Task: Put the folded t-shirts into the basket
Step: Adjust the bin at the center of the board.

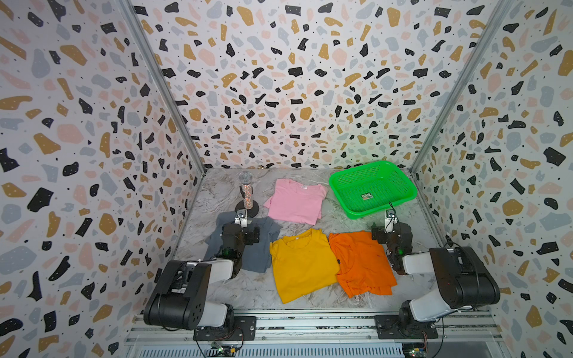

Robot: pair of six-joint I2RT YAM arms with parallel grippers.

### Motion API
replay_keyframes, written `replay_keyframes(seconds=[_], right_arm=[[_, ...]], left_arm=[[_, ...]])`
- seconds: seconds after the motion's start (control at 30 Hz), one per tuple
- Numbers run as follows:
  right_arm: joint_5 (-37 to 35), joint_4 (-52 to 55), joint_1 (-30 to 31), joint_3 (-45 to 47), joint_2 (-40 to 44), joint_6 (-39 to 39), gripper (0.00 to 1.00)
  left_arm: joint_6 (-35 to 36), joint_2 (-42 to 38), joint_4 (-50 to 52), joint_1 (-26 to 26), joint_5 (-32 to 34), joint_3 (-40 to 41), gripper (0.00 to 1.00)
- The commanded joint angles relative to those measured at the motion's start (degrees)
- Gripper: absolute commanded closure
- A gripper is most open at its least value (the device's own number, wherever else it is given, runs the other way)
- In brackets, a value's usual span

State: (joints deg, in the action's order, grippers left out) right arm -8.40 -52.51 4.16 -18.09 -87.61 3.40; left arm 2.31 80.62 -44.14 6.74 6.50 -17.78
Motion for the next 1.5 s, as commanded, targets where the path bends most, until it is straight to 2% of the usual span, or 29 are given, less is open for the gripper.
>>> replay_keyframes(seconds=[0.0, 0.1, 0.2, 0.33, 0.43, 0.5, 0.57, 0.63, 0.67, 0.77, 0.9, 1.07, 1.13, 1.23, 1.33, 1.47], right_arm=[[1.7, -1.8, 0.0, 0.4, 2.5, 0.3, 0.00], [5.4, 6.2, 0.0, -0.4, 9.6, 1.3, 0.00], [4.7, 19.9, 0.0, -4.4, 19.0, 0.8, 0.00], [6.7, 37.5, 0.0, -12.4, 27.6, 3.8, 0.00], [8.7, 53.5, 0.0, -21.9, 26.9, 6.1, 0.00], [10.7, 59.5, 0.0, -26.8, 24.5, 5.5, 0.00], [17.7, 65.0, 0.0, -31.3, 21.7, 8.9, 0.00], [28.4, 70.9, 0.2, -35.7, 18.2, 15.0, 0.00], [30.8, 72.6, 0.7, -37.6, 16.1, 16.2, 0.00], [33.7, 78.4, 2.6, -43.8, 9.8, 21.0, 0.01], [35.0, 80.1, 4.9, -48.2, 3.1, 22.6, 0.06], [31.1, 74.8, 8.2, -48.5, -2.6, 19.0, 0.21], [28.5, 72.1, 9.0, -48.6, -4.4, 15.9, 0.29], [25.2, 70.9, 10.9, -49.8, -7.1, 12.7, 0.40], [20.3, 69.4, 12.7, -51.0, -9.8, 8.2, 0.48], [17.6, 70.4, 13.9, -55.0, -14.7, 1.2, 0.58]], left_arm=[[0.5, -0.5, -1.1, -0.4, -1.5, -1.3, 0.00], [1.6, -6.5, 7.8, -0.4, -3.6, -3.3, 0.00], [3.8, -13.5, 30.7, -0.5, -4.1, -11.6, 0.00], [9.3, -19.9, 49.0, -0.5, -7.2, -18.7, 0.00], [13.1, -22.7, 62.8, -0.5, -14.6, -24.8, 0.00], [16.4, -22.9, 70.9, -0.5, -21.3, -28.7, 0.00], [18.8, -22.2, 76.1, -0.4, -27.2, -31.7, 0.00], [19.4, -20.8, 78.7, -0.3, -31.3, -33.8, 0.00], [19.7, -19.9, 79.6, -0.2, -32.6, -34.6, 0.00], [19.5, -16.8, 81.0, 0.5, -33.0, -36.6, 0.00], [17.7, -12.8, 81.1, 1.0, -32.4, -37.6, 0.00], [15.3, -9.3, 81.1, 2.0, -32.3, -38.1, 0.00], [15.4, -8.8, 81.1, 2.6, -31.4, -37.7, 0.00], [15.7, -8.6, 81.1, 3.4, -29.9, -37.4, 0.00], [15.9, -8.7, 81.0, 3.8, -28.8, -37.4, 0.00], [15.9, -8.5, 80.8, 4.1, -27.4, -37.3, 0.00]])
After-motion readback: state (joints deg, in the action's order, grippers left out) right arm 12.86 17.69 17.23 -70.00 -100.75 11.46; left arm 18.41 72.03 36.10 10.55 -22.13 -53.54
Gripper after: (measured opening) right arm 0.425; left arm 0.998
